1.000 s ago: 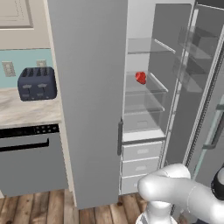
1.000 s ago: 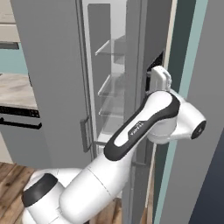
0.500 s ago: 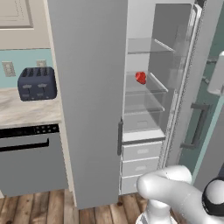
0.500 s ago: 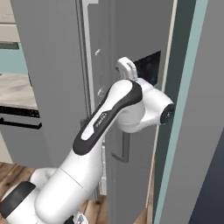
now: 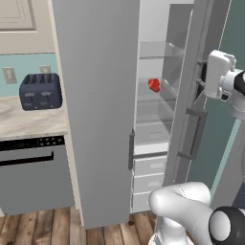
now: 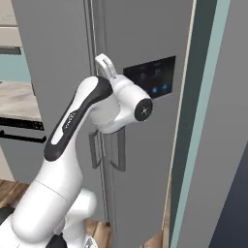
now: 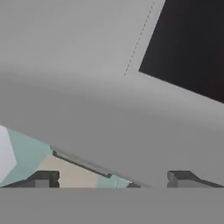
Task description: Pick up the frozen steak from the freezer, place it on any shelf in the fridge, and close the fridge and freezer doors when done.
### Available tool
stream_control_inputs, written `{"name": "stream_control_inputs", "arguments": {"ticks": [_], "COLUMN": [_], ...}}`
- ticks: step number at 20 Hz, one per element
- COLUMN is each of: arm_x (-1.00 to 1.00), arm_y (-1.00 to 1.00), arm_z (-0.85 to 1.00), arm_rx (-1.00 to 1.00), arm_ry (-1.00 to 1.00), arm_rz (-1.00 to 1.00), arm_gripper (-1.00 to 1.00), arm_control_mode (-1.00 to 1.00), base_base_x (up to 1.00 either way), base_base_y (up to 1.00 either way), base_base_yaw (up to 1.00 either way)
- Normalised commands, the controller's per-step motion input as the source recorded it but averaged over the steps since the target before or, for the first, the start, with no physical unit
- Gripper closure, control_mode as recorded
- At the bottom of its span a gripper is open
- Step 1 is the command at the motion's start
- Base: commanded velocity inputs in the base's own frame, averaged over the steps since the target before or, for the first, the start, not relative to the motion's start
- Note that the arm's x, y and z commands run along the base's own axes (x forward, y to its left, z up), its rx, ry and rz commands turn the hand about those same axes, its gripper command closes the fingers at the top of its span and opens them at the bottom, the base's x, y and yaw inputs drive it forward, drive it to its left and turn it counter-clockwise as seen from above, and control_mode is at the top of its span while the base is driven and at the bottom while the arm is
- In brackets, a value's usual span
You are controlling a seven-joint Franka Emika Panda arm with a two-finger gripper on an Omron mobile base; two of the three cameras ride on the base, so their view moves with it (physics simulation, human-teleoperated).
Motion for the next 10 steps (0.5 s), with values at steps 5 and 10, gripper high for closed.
{"name": "stream_control_inputs", "arguments": {"ticks": [5, 10], "arm_x": [0.4, 0.65], "arm_y": [0.2, -0.18], "arm_z": [0.1, 0.02], "arm_rx": [-0.01, 0.0], "arm_ry": [-0.01, 0.0], "arm_rz": [-0.08, -0.11], "arm_gripper": [-1.0, -1.0], "arm_control_mode": [-1.0, -1.0], "base_base_x": [0.0, 0.0], "base_base_y": [0.0, 0.0], "base_base_yaw": [0.0, 0.0]}}
